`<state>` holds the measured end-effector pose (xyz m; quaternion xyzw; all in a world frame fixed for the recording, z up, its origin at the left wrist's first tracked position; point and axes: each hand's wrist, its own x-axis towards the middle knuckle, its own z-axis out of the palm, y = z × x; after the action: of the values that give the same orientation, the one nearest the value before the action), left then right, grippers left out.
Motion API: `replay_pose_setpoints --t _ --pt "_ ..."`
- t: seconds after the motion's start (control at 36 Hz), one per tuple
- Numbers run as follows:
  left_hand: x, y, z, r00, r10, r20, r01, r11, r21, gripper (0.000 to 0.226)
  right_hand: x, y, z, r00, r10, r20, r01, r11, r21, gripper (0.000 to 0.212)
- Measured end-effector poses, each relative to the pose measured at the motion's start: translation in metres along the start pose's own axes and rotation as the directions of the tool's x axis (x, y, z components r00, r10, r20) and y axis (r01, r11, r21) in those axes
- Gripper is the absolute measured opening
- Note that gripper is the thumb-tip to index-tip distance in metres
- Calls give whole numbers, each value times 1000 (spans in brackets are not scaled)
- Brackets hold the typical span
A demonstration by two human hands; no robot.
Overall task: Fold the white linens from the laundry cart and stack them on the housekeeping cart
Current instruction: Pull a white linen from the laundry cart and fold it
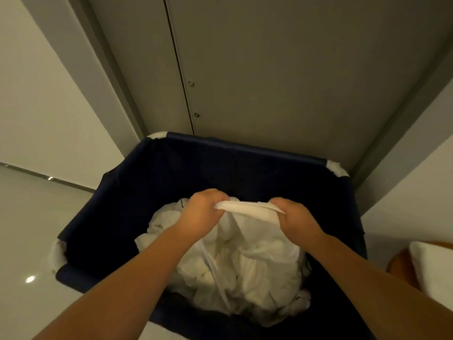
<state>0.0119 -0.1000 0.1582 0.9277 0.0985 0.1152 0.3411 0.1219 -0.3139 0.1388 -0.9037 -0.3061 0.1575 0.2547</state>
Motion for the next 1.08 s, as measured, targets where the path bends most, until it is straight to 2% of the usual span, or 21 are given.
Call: replay_pose_setpoints --t 0.08,0.19,0.31,0.36,0.42,0.5,0.58,0.64,0.72,0.81,0.92,1.03,1.08 --pt "11 26 -15 1000 -13 -8 13 1000 -19 16 -10 -14 -27 997 -23 -69 32 990 137 37" --pt "25 52 -29 1000 7 3 -6 994 -106 17 -14 -40 -53 994 -109 -19 110 976 185 53" --pt "37 66 -44 998 55 33 -52 995 -88 11 -11 -52 -72 974 -128 -187 168 961 218 20" --pt "41 63 -53 997 73 3 -73 996 -50 12 -10 -52 -86 956 -124 -265 175 968 178 17" --pt "45 60 -62 997 76 -32 -77 996 -38 19 -10 -51 -101 952 -132 -276 171 978 120 15" --pt "53 65 -71 993 85 -79 -90 994 -61 22 -6 -49 -113 979 -101 -180 94 994 -48 17" --pt "67 75 -81 987 88 -135 -101 991 -87 26 -1 -44 -113 991 -16 -135 -2 992 -126 17" --pt "75 79 -92 979 89 -186 -106 991 -84 26 -2 -37 -113 988 54 -148 -67 995 -80 15" --pt "85 72 -107 971 68 -230 -80 996 -43 22 -8 -27 -116 967 115 -228 -96 991 94 13" --pt "92 59 -114 981 62 -186 -50 996 67 10 -14 -31 -124 931 128 -342 -31 961 275 14" --pt "93 57 -104 997 59 -59 -45 975 216 5 -10 -59 -133 904 110 -412 73 912 404 17" --pt "91 76 -88 981 194 25 -195 973 119 10 4 -93 -138 898 26 -440 157 913 376 20" --pt "89 87 -81 959 267 97 -266 964 -19 21 10 -105 -138 909 -27 -417 176 930 322 19"
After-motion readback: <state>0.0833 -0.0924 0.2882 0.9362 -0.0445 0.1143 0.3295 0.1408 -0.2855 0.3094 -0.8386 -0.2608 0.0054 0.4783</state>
